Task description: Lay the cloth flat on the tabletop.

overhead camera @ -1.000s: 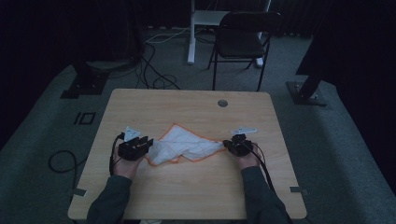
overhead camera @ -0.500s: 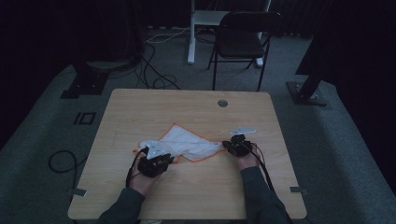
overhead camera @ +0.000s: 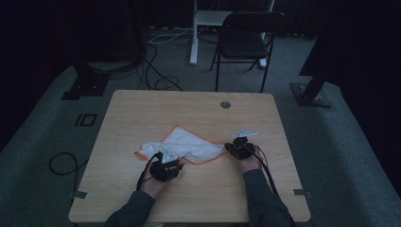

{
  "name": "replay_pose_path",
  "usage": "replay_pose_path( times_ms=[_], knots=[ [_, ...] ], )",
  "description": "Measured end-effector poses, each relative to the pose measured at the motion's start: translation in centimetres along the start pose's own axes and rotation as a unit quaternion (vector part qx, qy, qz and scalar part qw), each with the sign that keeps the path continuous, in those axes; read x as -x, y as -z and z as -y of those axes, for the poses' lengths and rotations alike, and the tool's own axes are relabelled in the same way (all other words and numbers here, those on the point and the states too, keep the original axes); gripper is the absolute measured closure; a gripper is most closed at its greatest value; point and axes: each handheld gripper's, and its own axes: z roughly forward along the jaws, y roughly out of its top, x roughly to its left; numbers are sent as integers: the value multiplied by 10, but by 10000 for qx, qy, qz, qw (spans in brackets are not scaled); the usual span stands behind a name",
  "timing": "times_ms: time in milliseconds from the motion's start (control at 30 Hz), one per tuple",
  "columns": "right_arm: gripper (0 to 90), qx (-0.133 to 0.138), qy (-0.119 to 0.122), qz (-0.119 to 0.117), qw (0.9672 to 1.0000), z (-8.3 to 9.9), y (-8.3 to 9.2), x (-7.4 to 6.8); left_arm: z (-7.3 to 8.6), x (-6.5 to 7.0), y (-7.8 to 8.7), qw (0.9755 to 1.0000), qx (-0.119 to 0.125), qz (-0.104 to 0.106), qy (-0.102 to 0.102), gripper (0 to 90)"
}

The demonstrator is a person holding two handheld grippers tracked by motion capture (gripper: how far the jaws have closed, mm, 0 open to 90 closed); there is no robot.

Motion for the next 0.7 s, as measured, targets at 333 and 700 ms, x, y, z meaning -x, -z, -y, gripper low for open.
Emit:
replay_pose_path(
  times_ms=[333,700],
  knots=[
    [889,23,-13,-22,10000,1,0,0,1,-5,-11,9999,-76,-60,82,699],
    [889,47,-36,-16,10000,1,1,1,3,-5,-9,9998,-109,-180,-44,780]
  ],
)
